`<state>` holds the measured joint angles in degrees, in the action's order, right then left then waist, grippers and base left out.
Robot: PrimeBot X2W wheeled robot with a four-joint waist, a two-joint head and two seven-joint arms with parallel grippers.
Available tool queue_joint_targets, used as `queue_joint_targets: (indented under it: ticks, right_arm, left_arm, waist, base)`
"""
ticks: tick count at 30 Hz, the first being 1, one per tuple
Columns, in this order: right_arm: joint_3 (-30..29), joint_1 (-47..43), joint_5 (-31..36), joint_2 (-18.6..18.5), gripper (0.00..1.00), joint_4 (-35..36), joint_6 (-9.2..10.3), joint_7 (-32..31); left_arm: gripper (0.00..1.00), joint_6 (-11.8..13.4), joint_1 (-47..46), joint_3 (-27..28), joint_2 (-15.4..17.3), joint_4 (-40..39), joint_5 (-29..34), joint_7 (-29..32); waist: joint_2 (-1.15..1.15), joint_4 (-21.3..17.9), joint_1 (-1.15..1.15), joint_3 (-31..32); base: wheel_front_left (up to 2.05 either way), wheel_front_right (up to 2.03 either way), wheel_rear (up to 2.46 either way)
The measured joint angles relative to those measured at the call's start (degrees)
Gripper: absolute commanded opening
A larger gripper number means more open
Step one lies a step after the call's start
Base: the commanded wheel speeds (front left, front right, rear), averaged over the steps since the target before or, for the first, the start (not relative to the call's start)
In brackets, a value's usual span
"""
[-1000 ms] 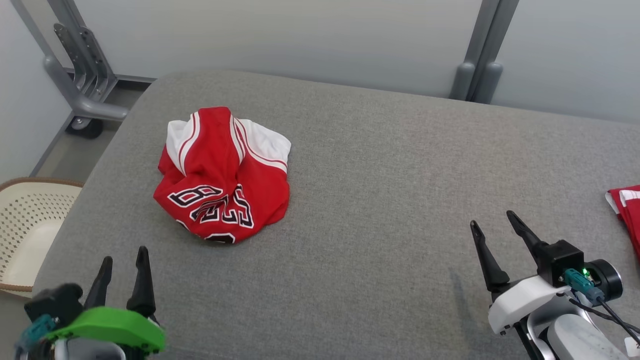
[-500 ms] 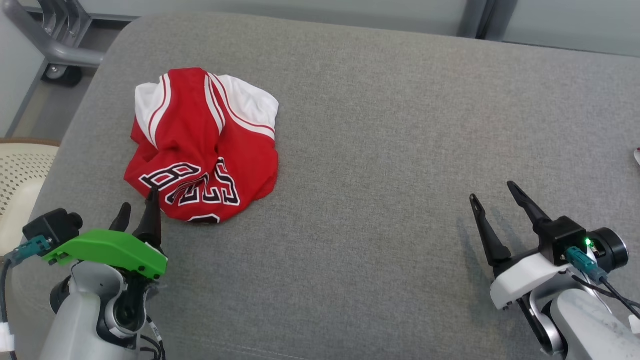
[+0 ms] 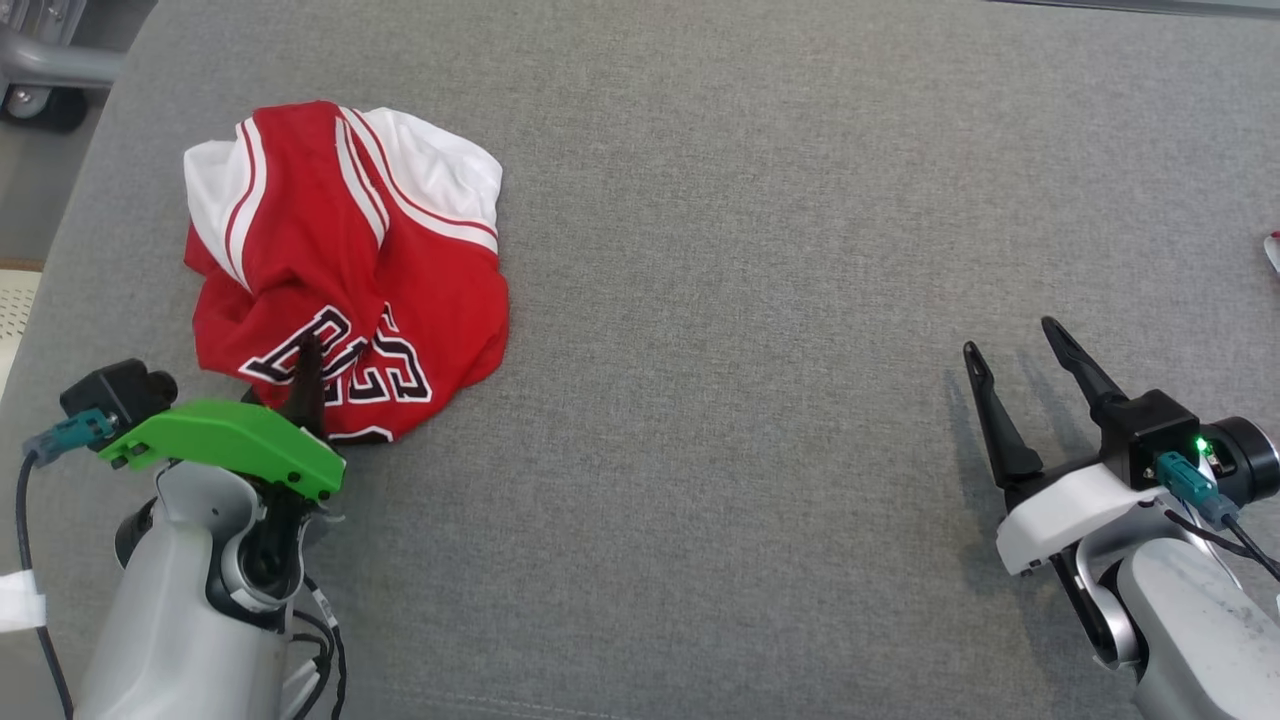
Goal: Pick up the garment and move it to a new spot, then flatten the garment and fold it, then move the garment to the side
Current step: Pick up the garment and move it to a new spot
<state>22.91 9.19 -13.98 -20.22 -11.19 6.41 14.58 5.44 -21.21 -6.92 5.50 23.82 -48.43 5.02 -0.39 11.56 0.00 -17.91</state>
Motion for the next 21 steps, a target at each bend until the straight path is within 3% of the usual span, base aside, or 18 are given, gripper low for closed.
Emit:
queue_joint_targets:
  ticks: [8,21]
  right_arm:
    - [-0.3,0.0,-0.1,0.8,1.00,-0.9,-0.09,0.0]
    - [0.3,0.1,-0.2,4.5,1.00,-2.3,-0.86,0.0]
  left_arm:
    - [0.00,-2.9,-3.9,-3.1,0.6,-0.7,3.3,-1.1]
    - [0.00,-9.1,-9.0,-14.3,-1.0,-8.0,7.4,1.2]
  waist:
    - [0.00,0.0,0.00,1.1]
    - [0.00,-1.7,0.00,4.0]
  base:
    - [0.00,0.00,0.00]
    - [0.00,0.00,0.00]
